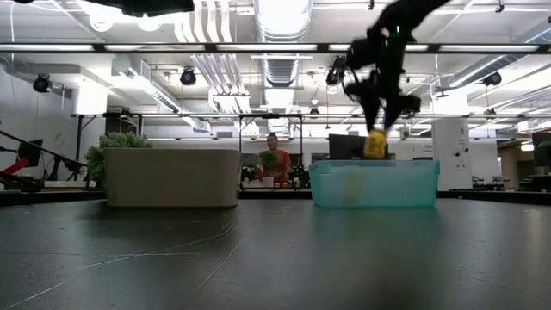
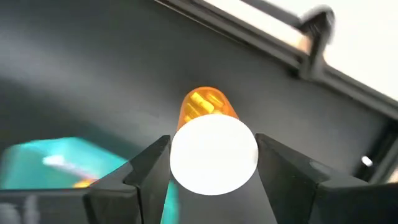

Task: Pick and place medicine bottles into bin by pill shape (circle, oval)
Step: Put the large orange capsule bottle into the white bin

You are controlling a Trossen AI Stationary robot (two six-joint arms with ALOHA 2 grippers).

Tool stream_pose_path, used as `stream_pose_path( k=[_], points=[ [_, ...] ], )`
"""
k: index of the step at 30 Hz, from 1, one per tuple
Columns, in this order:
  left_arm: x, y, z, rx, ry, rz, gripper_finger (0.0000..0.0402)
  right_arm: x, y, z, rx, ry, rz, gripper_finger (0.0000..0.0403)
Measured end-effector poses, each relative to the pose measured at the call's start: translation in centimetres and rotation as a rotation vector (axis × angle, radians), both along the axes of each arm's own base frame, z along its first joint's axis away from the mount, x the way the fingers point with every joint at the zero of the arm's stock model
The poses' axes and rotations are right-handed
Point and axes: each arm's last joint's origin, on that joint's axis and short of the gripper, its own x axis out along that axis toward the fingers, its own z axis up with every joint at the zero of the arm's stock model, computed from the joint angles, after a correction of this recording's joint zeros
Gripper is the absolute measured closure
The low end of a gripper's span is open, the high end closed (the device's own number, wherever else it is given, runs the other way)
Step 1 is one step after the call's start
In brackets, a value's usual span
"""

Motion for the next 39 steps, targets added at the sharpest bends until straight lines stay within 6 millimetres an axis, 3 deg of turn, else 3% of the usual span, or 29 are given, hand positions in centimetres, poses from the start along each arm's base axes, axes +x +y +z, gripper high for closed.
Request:
stream_pose_path(
  k=[8,19,26,32,39],
  points=[
    [-1.0,0.3,0.2,-0.009,-0.041,0.026,0.0218,6.3,5.9,4.8,-0.095,-0.151,0.219,0.0198],
    [-0.7,0.2,0.0,-0.010,-0.048,0.025,0.0218,15.4,12.3,7.4,-0.213,-0.276,0.600,0.0199],
    [-0.9,0.2,0.1,-0.012,-0.056,0.025,0.0218,20.0,14.8,6.0,-0.261,-0.269,0.808,0.0199],
    [-0.9,0.2,0.1,-0.011,-0.055,0.025,0.0218,22.8,15.7,2.5,-0.243,-0.196,0.953,0.0199],
    [-0.9,0.2,0.1,-0.011,-0.055,0.025,0.0218,24.5,15.6,-1.3,-0.174,-0.148,1.002,0.0199]
  ],
)
